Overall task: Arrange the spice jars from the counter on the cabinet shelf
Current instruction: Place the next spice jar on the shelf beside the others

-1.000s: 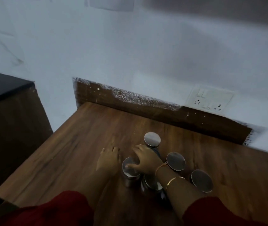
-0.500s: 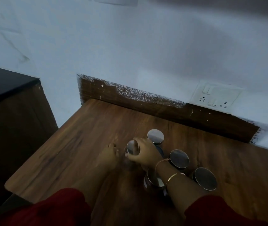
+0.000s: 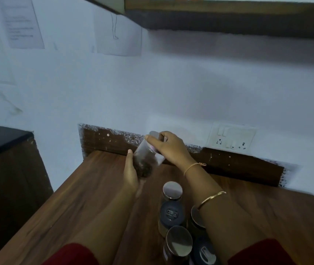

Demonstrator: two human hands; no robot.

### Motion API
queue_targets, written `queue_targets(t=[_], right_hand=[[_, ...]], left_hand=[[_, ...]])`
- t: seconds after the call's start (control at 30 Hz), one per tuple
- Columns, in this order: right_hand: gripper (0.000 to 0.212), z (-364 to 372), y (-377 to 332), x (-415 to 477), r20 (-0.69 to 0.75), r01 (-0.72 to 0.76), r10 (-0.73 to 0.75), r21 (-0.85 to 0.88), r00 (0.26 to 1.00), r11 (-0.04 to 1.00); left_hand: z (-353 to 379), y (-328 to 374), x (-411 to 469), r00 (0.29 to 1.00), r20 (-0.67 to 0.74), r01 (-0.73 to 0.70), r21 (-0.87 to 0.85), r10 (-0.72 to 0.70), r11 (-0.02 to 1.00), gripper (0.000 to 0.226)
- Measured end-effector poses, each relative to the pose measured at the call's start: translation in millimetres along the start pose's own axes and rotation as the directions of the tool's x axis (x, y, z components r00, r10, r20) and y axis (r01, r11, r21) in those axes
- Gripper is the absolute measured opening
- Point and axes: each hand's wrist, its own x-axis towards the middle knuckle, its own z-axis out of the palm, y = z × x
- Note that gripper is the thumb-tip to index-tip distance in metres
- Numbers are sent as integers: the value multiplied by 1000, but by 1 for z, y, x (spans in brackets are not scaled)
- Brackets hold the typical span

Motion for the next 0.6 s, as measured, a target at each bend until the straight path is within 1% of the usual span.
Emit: queue_targets(t=[0.07, 0.13, 0.23, 0.3, 0.33, 0.4, 0.47, 0.6], right_hand=[[48, -16, -15, 6, 6, 47, -46, -20, 999, 999], [43, -34, -29, 12, 40, 102, -101, -12, 994, 995], [57, -63, -47, 20, 115, 120, -128, 72, 985, 990], [68, -81, -57, 24, 182, 118, -149, 169, 972, 978], [69, -89, -61, 26, 214, 122, -170, 221, 962, 968], [66, -104, -69, 28, 252, 150, -225, 286, 941, 946], [61, -116, -76, 28, 258, 176, -269, 333, 928, 926], [55, -128, -78, 26, 170, 199, -309, 468, 936, 861]], left_hand=[[16, 8, 2, 1000, 15, 21, -99, -20, 995, 60], [27, 16, 5, 992, 87, 111, -200, -96, 973, 68], [41, 31, 4, 936, 301, 263, -250, -183, 932, 85], [48, 41, 3, 893, 400, 334, -280, -206, 900, 89], [51, 46, 2, 873, 438, 359, -281, -214, 890, 90], [56, 56, -1, 832, 508, 380, -231, -222, 896, 90], [60, 65, -4, 797, 563, 386, -196, -219, 901, 86], [70, 79, -13, 750, 640, 353, -180, -163, 918, 80]])
